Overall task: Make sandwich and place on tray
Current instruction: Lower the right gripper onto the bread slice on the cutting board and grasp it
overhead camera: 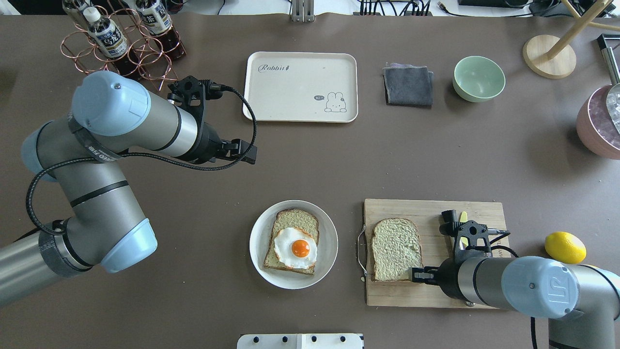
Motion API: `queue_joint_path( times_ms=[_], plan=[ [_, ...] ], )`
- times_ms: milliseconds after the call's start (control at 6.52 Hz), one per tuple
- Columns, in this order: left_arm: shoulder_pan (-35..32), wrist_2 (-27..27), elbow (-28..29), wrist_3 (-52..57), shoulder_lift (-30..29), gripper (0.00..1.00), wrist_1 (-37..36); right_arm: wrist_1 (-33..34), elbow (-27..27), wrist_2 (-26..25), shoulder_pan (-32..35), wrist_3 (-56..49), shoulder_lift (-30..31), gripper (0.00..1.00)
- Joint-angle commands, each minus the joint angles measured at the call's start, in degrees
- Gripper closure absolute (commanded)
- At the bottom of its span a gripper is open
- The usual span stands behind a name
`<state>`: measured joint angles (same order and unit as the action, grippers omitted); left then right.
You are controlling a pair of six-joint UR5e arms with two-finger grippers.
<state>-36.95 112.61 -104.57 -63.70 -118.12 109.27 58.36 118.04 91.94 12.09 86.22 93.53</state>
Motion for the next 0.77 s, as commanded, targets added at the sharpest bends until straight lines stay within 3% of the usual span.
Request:
queue_joint_path(
  times_ms=[0, 613],
  plan=[
    [0.04, -0.02, 0.07, 0.07, -0.01, 0.02, 0.07, 0.00, 0.52, 0.00, 0.82, 0.00, -0.01, 1.00],
    [-0.05, 0.24, 0.07, 0.68, 0.08, 0.02, 0.07, 0.35, 7.36, 4.11, 6.35, 0.18, 0.08, 1.00]
  ],
)
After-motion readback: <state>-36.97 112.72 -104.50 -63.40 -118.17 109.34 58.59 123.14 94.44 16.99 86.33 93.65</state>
